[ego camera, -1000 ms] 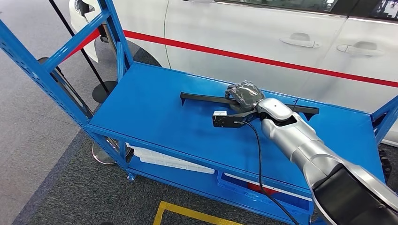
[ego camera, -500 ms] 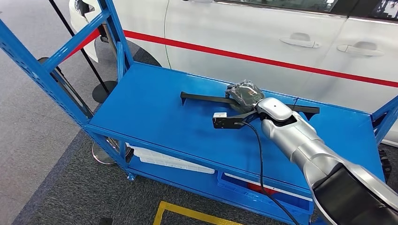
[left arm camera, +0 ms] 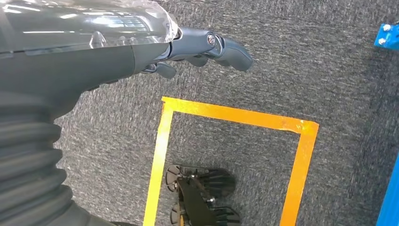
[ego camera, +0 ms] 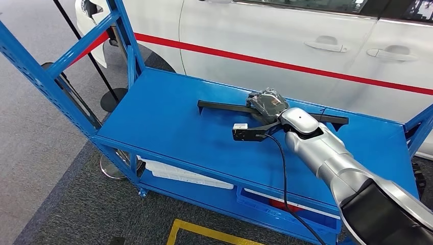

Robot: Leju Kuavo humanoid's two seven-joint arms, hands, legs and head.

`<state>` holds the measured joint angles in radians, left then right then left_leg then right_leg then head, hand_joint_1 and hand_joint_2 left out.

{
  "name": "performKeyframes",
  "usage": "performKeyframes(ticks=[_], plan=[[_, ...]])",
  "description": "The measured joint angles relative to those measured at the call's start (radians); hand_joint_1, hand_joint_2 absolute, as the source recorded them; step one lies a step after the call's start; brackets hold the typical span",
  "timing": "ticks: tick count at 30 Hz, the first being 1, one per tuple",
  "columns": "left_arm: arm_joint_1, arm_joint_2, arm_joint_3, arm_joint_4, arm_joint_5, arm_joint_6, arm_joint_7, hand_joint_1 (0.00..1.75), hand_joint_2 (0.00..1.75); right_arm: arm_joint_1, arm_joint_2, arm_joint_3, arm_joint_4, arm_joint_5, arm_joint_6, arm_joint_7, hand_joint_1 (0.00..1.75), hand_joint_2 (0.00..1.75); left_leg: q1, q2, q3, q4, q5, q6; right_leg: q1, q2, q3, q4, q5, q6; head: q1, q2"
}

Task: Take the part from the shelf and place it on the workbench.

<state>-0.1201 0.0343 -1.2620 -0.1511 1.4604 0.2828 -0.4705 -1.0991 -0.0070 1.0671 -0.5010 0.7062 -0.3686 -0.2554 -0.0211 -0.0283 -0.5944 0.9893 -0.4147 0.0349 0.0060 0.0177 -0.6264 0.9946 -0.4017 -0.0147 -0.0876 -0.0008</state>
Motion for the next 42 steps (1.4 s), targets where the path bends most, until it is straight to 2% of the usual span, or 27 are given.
performKeyframes(ticks=[5,11,20,42], plan=[[0.001,0.0,-0.014,0.0,-0.015,0.003,0.001,0.0,1.75,-0.012,-0.014,-0.022,-0.009,-0.01,-0.041,0.014,1.75,1.75,0.0,0.0,0.0,0.0,0.0,0.0,0.0,0.0,0.0,0.0,0.0,0.0,0.0,0.0],[0.0,0.0,-0.028,0.0,-0.027,0.007,0.01,0.0,1.75,-0.085,-0.043,-0.078,-0.052,-0.014,-0.068,0.035,1.75,1.75,-0.001,0.0,0.0,0.0,0.0,0.0,-0.001,0.0,0.0,0.0,0.0,0.0,0.0,0.0],[-0.006,-0.001,-0.048,0.0,-0.041,0.015,0.033,0.0,1.75,-0.192,-0.085,-0.146,-0.096,-0.007,-0.033,0.052,1.75,1.75,-0.001,0.0,0.0,0.0,0.0,0.0,-0.001,0.0,0.0,0.0,0.0,0.0,0.0,0.0],[-0.024,-0.003,-0.068,0.0,-0.05,0.04,0.04,0.0,1.75,-0.201,-0.095,-0.154,-0.091,-0.009,-0.038,0.031,1.75,1.75,-0.001,0.0,0.0,0.0,0.0,0.0,-0.001,0.0,0.0,0.0,0.0,0.0,0.0,0.0]])
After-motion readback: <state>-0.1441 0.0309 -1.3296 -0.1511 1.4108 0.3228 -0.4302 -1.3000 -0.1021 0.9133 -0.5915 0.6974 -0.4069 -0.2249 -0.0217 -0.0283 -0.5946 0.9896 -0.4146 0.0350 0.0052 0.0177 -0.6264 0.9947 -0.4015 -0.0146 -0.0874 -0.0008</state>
